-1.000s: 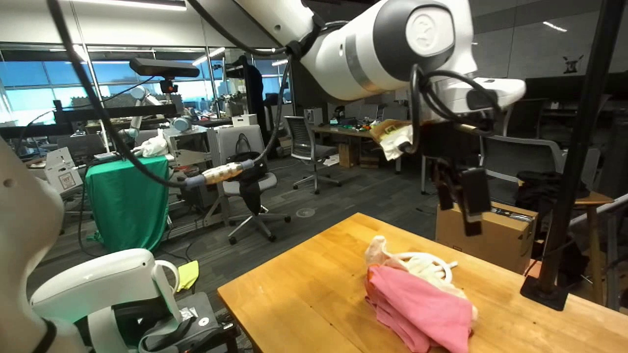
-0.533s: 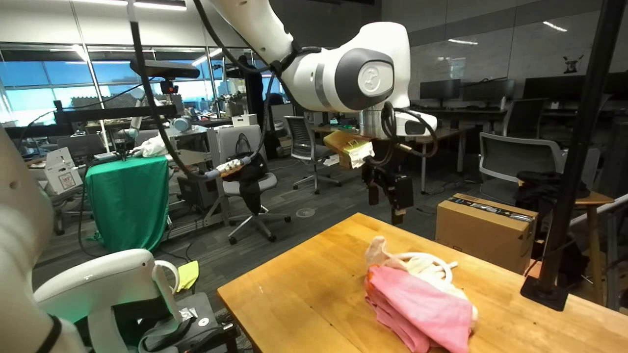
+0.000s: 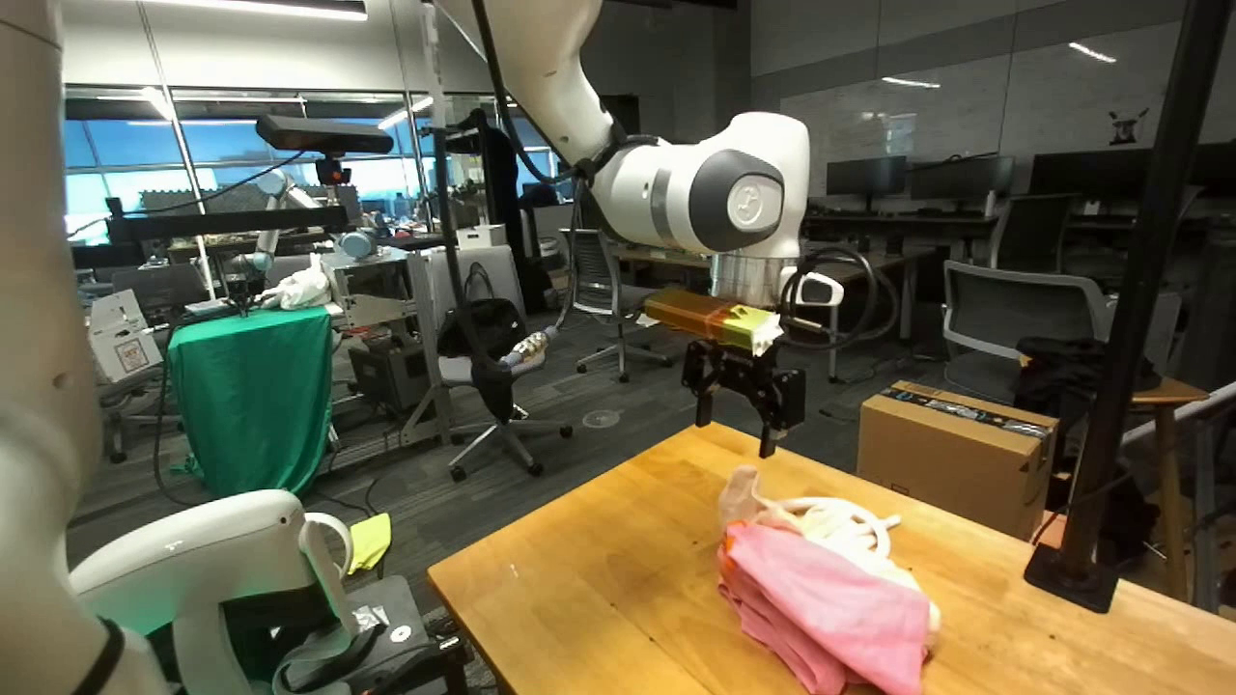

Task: Move the radish and peach shirt to the right, move the pink shirt to the left

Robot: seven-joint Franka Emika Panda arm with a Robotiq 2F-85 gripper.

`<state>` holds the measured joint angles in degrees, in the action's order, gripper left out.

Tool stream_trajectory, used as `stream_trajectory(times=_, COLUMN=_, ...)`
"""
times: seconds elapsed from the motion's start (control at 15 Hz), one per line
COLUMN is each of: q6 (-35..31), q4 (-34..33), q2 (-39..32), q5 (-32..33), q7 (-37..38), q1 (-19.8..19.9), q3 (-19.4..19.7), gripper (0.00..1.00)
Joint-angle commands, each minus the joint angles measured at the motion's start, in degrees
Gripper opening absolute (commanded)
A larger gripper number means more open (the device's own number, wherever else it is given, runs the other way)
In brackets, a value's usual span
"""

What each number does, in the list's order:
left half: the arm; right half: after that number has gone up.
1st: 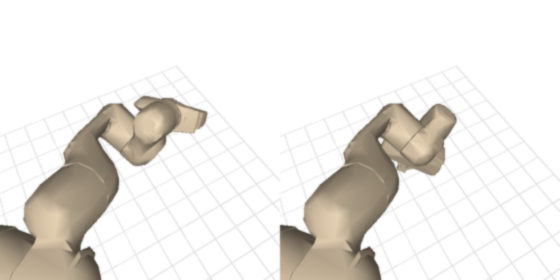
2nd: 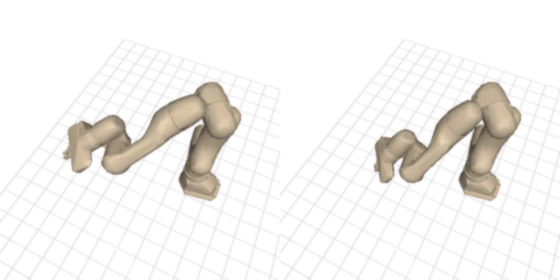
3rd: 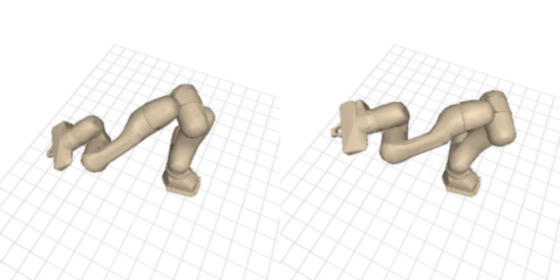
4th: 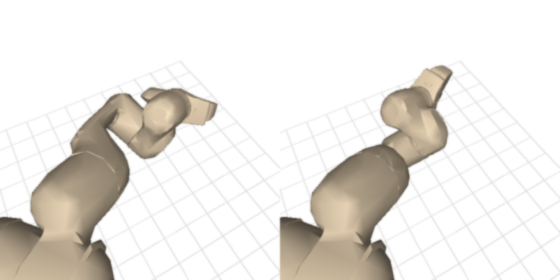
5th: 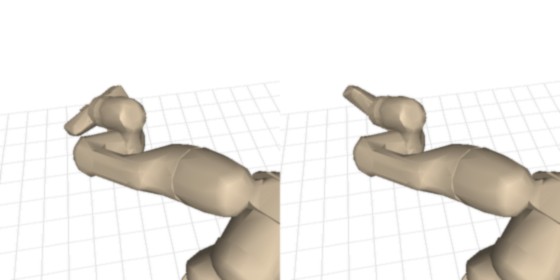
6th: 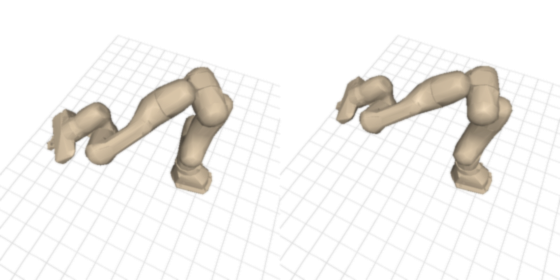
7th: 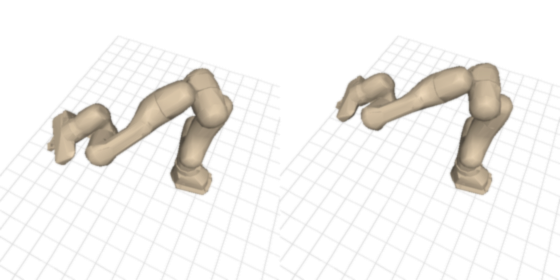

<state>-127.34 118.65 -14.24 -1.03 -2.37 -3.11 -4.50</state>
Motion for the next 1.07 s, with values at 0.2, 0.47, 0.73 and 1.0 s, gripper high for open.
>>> stream_trajectory(times=0.2, q6=7.98, q4=-11.48, q2=-9.76, q5=4.74, q7=-14.94, q1=-0.32, q3=-1.33, gripper=1.0)
stream_trajectory(times=0.47, q6=9.52, q4=-14.8, q2=-13.67, q5=11.9, q7=-21.59, q1=-0.93, q3=-1.17, gripper=1.0)
stream_trajectory(times=0.73, q6=4.56, q4=-16.08, q2=-16.27, q5=19.04, q7=-22.69, q1=-1.78, q3=-0.6, gripper=1.0)
stream_trajectory(times=1.0, q6=-3.34, q4=-16.19, q2=-18.09, q5=20.49, q7=-20.4, q1=-1.52, q3=-0.54, gripper=1.0)
